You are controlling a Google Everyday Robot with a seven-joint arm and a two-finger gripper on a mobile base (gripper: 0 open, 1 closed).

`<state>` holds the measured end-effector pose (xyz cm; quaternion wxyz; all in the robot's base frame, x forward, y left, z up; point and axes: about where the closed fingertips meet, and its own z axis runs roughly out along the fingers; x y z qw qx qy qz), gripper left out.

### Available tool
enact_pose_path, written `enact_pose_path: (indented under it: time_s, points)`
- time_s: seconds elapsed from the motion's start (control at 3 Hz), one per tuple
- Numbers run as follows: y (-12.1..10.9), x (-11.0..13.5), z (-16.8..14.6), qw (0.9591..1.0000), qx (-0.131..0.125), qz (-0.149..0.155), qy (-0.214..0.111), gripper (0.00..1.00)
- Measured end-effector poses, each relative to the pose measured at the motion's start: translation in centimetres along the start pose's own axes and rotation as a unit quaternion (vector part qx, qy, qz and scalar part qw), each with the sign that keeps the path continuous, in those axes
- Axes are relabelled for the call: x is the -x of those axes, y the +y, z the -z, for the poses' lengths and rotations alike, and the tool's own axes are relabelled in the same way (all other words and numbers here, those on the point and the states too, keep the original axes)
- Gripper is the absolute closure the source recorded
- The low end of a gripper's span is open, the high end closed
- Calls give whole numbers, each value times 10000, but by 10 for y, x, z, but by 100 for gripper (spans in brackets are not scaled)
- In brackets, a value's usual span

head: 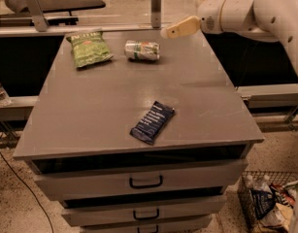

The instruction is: Move 7up can near green jalapeno chip bag

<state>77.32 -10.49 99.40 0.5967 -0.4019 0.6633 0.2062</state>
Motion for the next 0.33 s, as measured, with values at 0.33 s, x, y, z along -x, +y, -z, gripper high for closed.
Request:
enact_pose_path:
  time_s: [0.33]
  points:
    - [4, -1, -8, 10000, 35, -24, 16, 0]
